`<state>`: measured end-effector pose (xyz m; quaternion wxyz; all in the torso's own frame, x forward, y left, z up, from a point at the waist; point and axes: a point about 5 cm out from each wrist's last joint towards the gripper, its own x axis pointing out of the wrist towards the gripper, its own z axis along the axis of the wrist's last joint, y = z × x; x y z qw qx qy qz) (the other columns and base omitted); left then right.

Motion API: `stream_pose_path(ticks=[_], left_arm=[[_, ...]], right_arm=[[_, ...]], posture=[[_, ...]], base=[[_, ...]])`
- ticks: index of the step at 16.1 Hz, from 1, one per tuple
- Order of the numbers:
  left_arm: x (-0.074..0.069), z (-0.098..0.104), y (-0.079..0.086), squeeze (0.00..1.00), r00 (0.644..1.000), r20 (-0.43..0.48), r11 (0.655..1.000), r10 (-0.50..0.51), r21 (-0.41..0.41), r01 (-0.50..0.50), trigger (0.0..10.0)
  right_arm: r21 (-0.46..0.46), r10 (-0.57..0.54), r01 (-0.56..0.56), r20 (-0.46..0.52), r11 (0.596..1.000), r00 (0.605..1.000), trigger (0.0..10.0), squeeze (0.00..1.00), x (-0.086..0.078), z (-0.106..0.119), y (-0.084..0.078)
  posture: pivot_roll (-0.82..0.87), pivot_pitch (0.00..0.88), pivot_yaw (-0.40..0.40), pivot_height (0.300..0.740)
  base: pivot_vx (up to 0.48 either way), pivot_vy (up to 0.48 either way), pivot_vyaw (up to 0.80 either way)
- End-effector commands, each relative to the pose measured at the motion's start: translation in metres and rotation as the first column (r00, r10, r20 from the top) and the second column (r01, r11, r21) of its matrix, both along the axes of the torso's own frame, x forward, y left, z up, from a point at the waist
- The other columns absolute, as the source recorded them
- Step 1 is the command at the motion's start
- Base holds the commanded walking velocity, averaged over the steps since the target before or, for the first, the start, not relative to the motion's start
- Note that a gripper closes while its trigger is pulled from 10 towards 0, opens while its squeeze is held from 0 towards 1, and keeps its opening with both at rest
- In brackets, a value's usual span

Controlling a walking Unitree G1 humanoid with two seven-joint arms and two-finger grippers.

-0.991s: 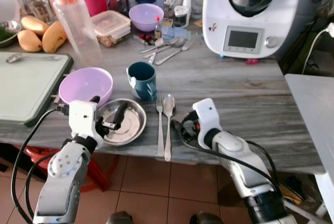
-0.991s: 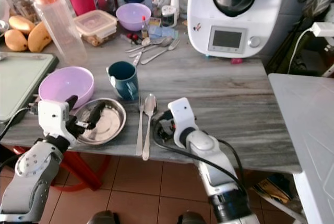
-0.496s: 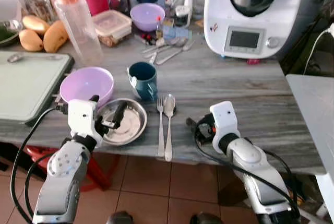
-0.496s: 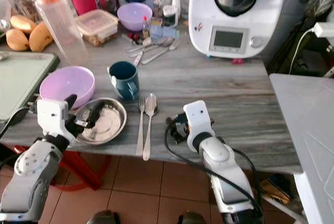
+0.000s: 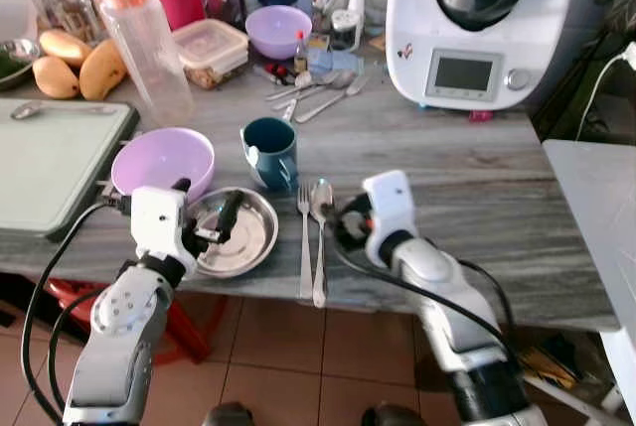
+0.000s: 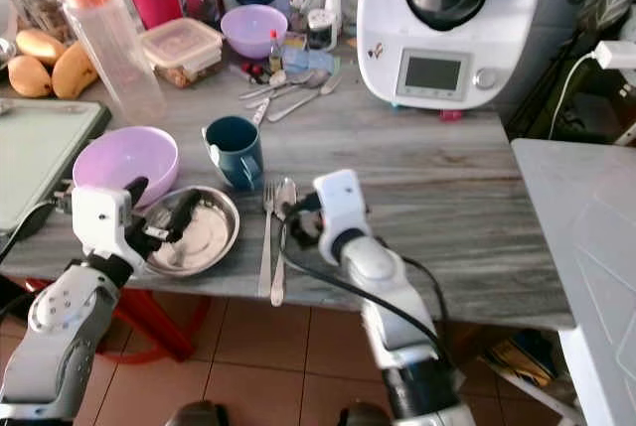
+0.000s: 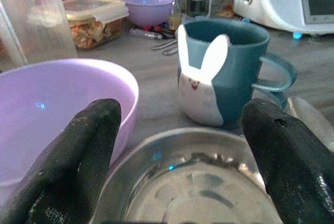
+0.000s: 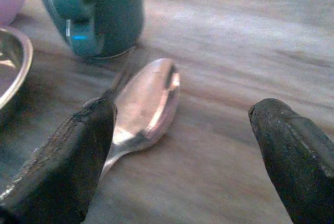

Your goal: Setting the table

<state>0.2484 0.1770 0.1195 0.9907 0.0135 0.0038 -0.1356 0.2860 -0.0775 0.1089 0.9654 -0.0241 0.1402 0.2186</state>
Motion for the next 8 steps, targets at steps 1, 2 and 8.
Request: stream_pose_path(ticks=[1, 2, 8], left_arm=[[-0.002, 0.002, 0.002, 0.00, 1.000, 0.007, 1.000, -0.003, 0.013, 0.003, 10.0], [-0.003, 0.002, 0.002, 0.00, 1.000, 0.007, 1.000, -0.003, 0.013, 0.003, 10.0], [-0.003, 0.001, -0.001, 0.00, 1.000, 0.000, 1.000, -0.009, 0.008, 0.009, 10.0]], right_arm=[[-0.006, 0.008, -0.008, -0.015, 1.000, 1.000, 10.0, 1.00, 0.002, -0.002, 0.005], [-0.024, 0.019, -0.020, -0.027, 1.000, 0.999, 10.0, 1.00, 0.001, -0.004, 0.007], [-0.057, 0.046, -0.054, -0.138, 0.997, 0.989, 10.0, 1.00, -0.007, -0.029, 0.008]], posture=[[0.05, 0.045, 0.030, 0.740], [0.05, 0.048, 0.028, 0.740], [0.04, 0.053, 0.026, 0.740]], base=[[0.000, 0.000, 0.00], [0.000, 0.000, 0.00], [0.000, 0.000, 0.00]])
